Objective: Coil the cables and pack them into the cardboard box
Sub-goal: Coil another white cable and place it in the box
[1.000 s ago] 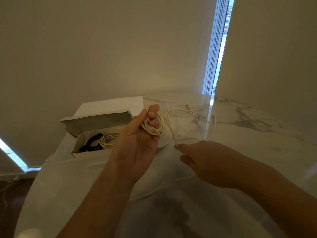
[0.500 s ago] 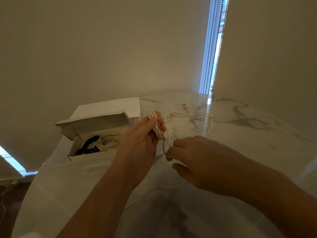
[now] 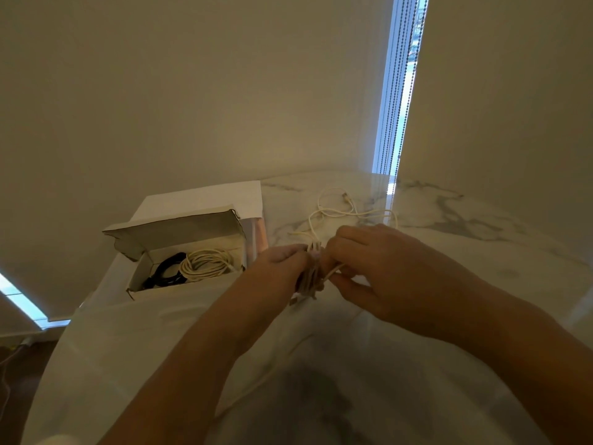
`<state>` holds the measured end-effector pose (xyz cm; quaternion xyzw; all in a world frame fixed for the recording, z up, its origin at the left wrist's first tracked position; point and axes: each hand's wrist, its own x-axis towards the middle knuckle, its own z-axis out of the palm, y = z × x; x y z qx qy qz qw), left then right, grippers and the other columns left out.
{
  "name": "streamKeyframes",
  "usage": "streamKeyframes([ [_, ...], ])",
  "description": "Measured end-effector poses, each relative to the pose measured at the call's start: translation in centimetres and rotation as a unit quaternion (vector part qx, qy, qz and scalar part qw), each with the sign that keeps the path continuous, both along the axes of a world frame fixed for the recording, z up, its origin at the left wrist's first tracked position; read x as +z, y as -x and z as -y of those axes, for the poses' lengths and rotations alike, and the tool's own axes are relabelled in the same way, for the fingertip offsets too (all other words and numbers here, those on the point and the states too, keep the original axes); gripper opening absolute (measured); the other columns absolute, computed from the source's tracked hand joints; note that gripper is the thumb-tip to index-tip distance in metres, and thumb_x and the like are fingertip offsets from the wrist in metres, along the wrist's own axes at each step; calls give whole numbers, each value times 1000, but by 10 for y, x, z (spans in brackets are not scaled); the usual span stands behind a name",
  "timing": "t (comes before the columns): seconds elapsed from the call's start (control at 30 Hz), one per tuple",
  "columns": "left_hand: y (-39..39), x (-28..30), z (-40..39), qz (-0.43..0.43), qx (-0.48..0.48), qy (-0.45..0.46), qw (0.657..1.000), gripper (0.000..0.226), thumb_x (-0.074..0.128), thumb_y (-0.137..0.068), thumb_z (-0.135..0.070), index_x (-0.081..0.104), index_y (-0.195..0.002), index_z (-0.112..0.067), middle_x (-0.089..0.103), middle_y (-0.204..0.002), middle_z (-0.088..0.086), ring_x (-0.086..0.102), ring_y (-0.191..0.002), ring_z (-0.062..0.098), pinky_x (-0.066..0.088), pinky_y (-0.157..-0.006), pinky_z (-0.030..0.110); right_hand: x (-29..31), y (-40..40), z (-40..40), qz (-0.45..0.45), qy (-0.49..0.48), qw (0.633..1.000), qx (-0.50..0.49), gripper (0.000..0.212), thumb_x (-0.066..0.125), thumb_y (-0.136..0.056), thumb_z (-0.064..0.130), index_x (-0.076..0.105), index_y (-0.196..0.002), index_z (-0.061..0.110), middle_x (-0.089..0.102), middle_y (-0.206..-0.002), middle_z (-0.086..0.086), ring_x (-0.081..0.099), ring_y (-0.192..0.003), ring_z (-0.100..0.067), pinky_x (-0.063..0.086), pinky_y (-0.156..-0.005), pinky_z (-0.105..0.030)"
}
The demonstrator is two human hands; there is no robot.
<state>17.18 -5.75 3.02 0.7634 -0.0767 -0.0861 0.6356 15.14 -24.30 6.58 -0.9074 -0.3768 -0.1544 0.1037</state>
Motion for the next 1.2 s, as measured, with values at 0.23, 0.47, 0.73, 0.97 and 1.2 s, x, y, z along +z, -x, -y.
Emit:
streamKeyframes([
  [0.23, 9, 8, 1, -70, -74, 88, 991, 36, 54, -96, -34, 77, -88, -7, 68, -81, 9, 61, -77, 21, 49, -79, 37, 6, -3, 8, -14, -59, 998, -17, 8, 59, -90, 25, 55, -97, 28, 50, -86, 20, 47, -75, -1, 35, -64, -8],
  [0.47, 14, 12, -3, 25, -149, -8, 988, 43, 67, -89, -41, 71, -106, -2, 49, -82, 12, 43, -78, 23, 37, -75, 39, 5, -8, 12, -19, -65, 997, -34, 20, 60, -90, 27, 42, -93, 34, 52, -80, 19, 53, -74, -4, 40, -60, -11],
  [0.73, 17, 17, 2, 86, -86, -43, 992, 51, 61, -92, -48, 66, -92, 3, 48, -71, 9, 43, -68, 20, 39, -70, 35, 4, -12, 15, -27, -87, 995, -41, 16, 58, -93, 31, 43, -95, 35, 56, -84, 19, 55, -77, -4, 41, -61, -11],
  [0.97, 19, 21, -1, 157, -1, -88, 984, 44, 54, -92, -51, 72, -93, -11, 60, -70, 6, 55, -64, 19, 48, -63, 29, 5, -16, 26, -42, -95, 992, -75, 27, 67, -90, 24, 46, -104, 34, 55, -100, 21, 53, -87, 2, 39, -67, -6],
  [1.2, 8, 16, -10, 95, 13, 58, 994, 33, 59, -91, -45, 78, -102, -21, 67, -112, 25, 61, -109, 42, 45, -105, 56, 0, -25, 33, -20, -90, 991, -97, 20, 65, -91, 15, 55, -100, 29, 55, -96, 18, 54, -84, 2, 37, -67, -3],
])
